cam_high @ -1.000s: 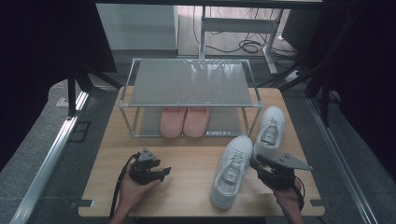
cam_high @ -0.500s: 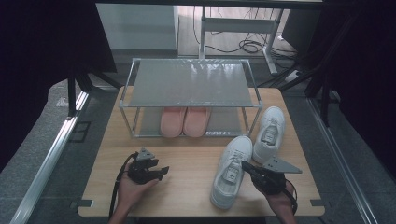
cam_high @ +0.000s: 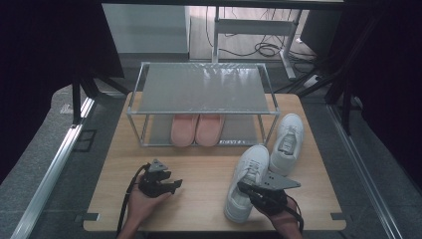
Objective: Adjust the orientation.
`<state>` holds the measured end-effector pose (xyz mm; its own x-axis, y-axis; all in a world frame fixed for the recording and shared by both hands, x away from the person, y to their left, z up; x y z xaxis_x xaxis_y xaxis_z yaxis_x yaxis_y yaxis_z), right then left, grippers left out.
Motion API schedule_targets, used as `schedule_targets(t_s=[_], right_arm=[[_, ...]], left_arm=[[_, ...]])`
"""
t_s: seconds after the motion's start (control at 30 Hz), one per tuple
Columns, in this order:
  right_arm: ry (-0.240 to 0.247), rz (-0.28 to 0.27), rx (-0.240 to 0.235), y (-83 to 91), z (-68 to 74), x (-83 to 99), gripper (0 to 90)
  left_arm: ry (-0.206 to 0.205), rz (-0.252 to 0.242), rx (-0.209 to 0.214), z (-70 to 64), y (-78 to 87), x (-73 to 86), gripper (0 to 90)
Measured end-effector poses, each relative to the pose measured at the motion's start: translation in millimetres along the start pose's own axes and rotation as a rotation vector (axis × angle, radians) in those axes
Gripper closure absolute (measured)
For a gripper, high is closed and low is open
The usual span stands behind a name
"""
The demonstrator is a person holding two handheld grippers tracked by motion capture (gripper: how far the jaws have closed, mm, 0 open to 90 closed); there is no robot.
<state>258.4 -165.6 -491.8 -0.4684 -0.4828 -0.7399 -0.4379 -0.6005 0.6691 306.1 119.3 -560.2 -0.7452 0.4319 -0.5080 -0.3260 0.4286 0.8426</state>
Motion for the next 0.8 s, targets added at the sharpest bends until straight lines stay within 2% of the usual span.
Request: schedule_targets(t_s=[0.07, 0.27, 0.43, 0.47, 0.57, 0.8], right_arm=[[0.005, 0.013, 0.001, -2.1, 2.0, 1.0, 89.9], [-0.020, 0.057, 0.031, -1.2, -4.7, 14.8, 89.9], [-0.026, 0.097, 0.039, -1.1, -2.5, 21.5, 89.9], [-0.018, 0.122, 0.062, -3.2, -2.3, 25.1, 89.9], [-0.018, 0.149, 0.068, -5.0, -1.8, 32.4, 89.9], [-0.032, 0.131, 0.050, 1.3, -2.8, 36.6, 90.0]], left_arm=[[0.007, 0.001, 0.002, 0.2, -0.2, 0.5, 43.4], [0.010, 0.002, 0.003, 1.7, 0.5, 2.1, 43.4], [0.012, 0.005, 0.004, 2.0, -0.4, 2.1, 43.3], [0.012, 0.006, 0.005, 1.9, -0.5, 2.3, 43.3], [0.016, 0.004, 0.005, 2.5, 0.0, 2.4, 43.2], [0.015, 0.012, 0.006, 2.0, -2.5, 3.0, 43.3]])
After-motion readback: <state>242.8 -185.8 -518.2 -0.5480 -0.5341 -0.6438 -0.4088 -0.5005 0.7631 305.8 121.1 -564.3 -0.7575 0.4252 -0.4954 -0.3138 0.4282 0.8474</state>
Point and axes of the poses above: each handheld gripper's, and its own axes: y roughly backward along the jaws, x roughly out of its underside, z roughly to its left, the point moved 6 cm from there along -y, roughly forward along the jaws, and after that the axes turned 12 degrees about z, right-handed, at the moved point
